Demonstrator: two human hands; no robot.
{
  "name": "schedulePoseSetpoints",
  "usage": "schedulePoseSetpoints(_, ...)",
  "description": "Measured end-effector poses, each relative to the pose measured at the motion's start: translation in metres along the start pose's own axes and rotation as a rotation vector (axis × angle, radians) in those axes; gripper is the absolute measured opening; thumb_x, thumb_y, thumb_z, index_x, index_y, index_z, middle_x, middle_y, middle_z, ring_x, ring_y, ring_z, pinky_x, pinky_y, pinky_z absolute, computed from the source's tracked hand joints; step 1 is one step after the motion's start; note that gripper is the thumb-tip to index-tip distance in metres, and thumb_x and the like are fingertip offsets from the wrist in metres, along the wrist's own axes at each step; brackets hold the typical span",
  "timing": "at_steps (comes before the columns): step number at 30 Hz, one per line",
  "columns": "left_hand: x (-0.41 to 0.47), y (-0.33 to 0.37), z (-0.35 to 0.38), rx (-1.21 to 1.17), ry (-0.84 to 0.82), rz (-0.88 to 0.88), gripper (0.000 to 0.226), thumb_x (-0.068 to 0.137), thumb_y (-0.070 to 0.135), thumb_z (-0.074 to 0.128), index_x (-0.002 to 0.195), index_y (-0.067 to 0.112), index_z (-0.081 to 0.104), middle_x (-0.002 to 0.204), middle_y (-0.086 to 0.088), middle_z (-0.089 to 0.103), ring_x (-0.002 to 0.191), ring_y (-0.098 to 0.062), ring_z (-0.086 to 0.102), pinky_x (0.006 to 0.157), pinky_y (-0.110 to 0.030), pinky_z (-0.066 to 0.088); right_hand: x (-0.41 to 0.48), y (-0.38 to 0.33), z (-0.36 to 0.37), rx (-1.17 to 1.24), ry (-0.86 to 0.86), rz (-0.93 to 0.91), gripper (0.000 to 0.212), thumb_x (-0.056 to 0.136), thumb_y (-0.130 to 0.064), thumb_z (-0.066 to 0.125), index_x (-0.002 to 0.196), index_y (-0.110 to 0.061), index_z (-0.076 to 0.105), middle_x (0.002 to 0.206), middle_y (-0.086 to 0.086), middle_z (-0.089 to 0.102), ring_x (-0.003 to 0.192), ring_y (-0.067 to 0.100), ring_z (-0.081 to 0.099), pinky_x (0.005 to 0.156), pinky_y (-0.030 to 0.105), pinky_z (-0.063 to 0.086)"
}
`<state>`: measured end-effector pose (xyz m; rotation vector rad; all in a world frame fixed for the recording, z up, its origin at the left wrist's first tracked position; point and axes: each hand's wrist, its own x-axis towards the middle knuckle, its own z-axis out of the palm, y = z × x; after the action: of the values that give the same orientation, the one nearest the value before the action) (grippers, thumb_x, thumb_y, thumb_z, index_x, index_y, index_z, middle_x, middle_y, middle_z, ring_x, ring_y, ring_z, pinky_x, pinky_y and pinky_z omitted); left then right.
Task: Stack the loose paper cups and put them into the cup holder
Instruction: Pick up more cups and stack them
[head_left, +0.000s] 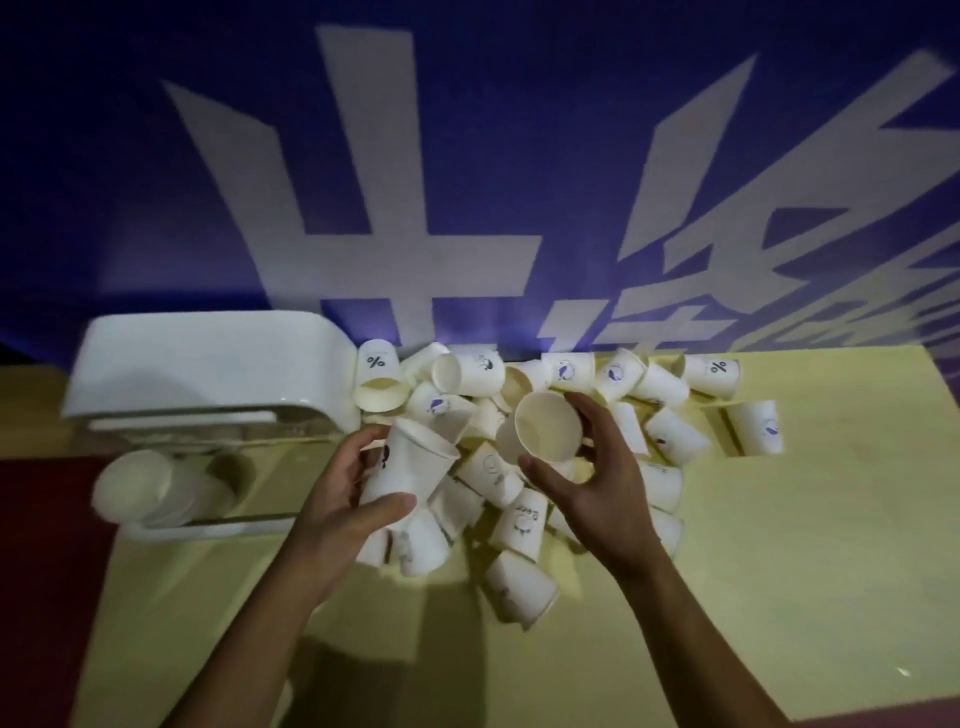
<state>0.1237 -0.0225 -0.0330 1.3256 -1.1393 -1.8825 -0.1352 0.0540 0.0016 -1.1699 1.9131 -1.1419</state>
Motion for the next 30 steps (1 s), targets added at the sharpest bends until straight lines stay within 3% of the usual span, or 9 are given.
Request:
schedulePoseSetpoints(5,-0.044,-0.008,-0.075,0.011,-0.055,0.017,0.094,0.069,0.014,0.085,0.148,0.044,0.044,0.131,-0.012,0.069,0.119,-0.028,0.067,0.091,-0.038,0.056,-0.031,-0.034,0.076,0.046,-0.096,-0.003,0.066,0.077,-0.030,0.090,0.130,-0.039,0.052,0.127,-0.028,0.059,0.119,-0.001,0.056,0.089,0.020,0.052)
schedulePoseSetpoints(9,-0.071,-0.015,-0.130,0.064,-0.086,0.026,0.088,0.082,0.008,0.075,0.148,0.054,0.041,0.141,0.006,0.063,0.130,-0.016,0.061,0.102,-0.036,0.053,-0.049,-0.052,0.132,0.054,-0.139,0.019,0.066,0.073,-0.035,0.092,0.128,-0.037,0.055,0.126,-0.021,0.062,0.119,0.004,0.058,0.093,0.030,0.053)
schedulePoseSetpoints(11,-0.080,-0.018,-0.155,0.088,-0.067,0.025,0.081,0.082,0.010,0.075,0.142,0.056,0.045,0.137,0.013,0.064,0.126,-0.011,0.062,0.096,-0.031,0.055,-0.055,-0.058,0.159,0.023,-0.142,0.020,0.069,0.070,-0.042,0.092,0.128,-0.037,0.056,0.125,-0.021,0.062,0.116,0.003,0.059,0.091,0.028,0.054)
schedulePoseSetpoints(16,-0.087,-0.028,-0.195,0.112,0.038,0.018,0.075,0.066,0.021,0.085,0.130,0.044,0.052,0.125,0.004,0.067,0.108,-0.019,0.068,0.081,-0.033,0.059,-0.062,-0.054,0.212,-0.053,-0.147,0.009,0.069,0.072,-0.043,0.091,0.131,-0.034,0.055,0.127,-0.019,0.061,0.116,0.002,0.058,0.091,0.027,0.053)
schedulePoseSetpoints(18,-0.089,-0.032,-0.205,0.138,0.078,0.030,0.078,0.061,0.028,0.086,0.129,0.043,0.051,0.127,0.005,0.066,0.109,-0.020,0.068,0.083,-0.037,0.059,-0.061,-0.051,0.228,-0.083,-0.174,-0.003,0.072,0.074,-0.042,0.090,0.135,-0.031,0.053,0.129,-0.018,0.060,0.117,0.001,0.057,0.092,0.020,0.051)
schedulePoseSetpoints(21,-0.090,-0.040,-0.216,0.222,0.109,0.051,0.082,0.062,0.028,0.086,0.133,0.041,0.046,0.129,0.007,0.063,0.115,-0.021,0.064,0.097,-0.047,0.055,-0.053,-0.048,0.250,-0.142,-0.230,-0.062,0.069,0.076,-0.036,0.088,0.135,-0.027,0.053,0.127,-0.020,0.059,0.116,-0.003,0.055,0.090,0.012,0.045)
schedulePoseSetpoints(25,-0.091,-0.045,-0.218,0.317,0.147,0.078,0.083,0.063,0.023,0.087,0.130,0.040,0.041,0.127,0.012,0.064,0.109,-0.021,0.065,0.098,-0.046,0.053,-0.038,-0.039,0.276,-0.346,-0.257,-0.108,0.070,0.075,-0.043,0.085,0.135,-0.026,0.053,0.126,-0.007,0.063,0.111,0.016,0.060,0.089,0.031,0.051)
schedulePoseSetpoints(30,-0.088,-0.048,-0.217,0.375,0.165,0.068,0.091,0.069,0.015,0.093,0.138,0.047,0.042,0.131,0.019,0.060,0.116,-0.014,0.062,0.102,-0.044,0.052,-0.026,-0.026,0.292,-0.547,-0.330,-0.002,0.077,0.074,-0.052,0.083,0.140,-0.031,0.048,0.132,-0.003,0.061,0.110,0.025,0.064,0.080,0.036,0.053)
